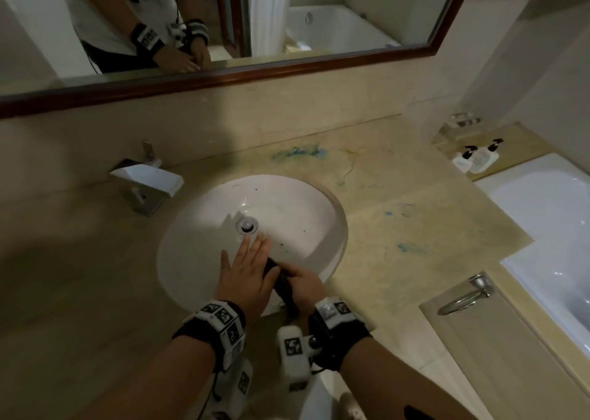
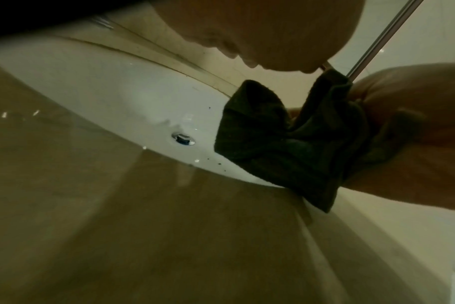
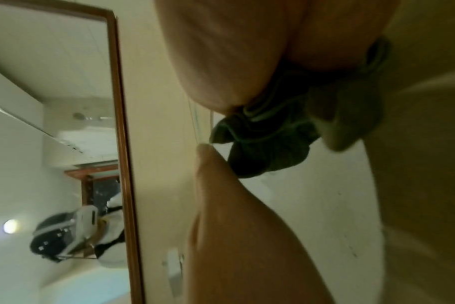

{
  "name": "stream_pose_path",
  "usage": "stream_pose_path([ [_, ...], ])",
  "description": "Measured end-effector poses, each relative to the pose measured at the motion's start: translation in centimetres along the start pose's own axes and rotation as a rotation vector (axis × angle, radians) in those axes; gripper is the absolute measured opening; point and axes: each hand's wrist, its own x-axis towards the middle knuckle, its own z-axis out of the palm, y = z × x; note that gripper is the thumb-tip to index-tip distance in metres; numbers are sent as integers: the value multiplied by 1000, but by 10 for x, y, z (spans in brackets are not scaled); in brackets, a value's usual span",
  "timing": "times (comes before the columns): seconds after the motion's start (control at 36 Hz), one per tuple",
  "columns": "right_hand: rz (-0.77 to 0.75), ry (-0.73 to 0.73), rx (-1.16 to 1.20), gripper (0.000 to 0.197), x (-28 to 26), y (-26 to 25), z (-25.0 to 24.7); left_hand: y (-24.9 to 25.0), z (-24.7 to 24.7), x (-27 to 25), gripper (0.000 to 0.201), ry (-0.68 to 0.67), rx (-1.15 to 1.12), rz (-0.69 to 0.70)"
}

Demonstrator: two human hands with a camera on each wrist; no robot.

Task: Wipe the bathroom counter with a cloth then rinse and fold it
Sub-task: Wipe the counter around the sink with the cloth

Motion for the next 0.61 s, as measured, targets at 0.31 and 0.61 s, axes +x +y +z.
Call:
stream_pose_path([
  [0.31, 135, 99, 683, 34, -6, 14, -166, 85, 23, 30, 106, -6, 30, -61],
  [0.61, 109, 497, 583, 25, -12, 48, -380, 172, 62, 58, 96, -43, 47, -166],
])
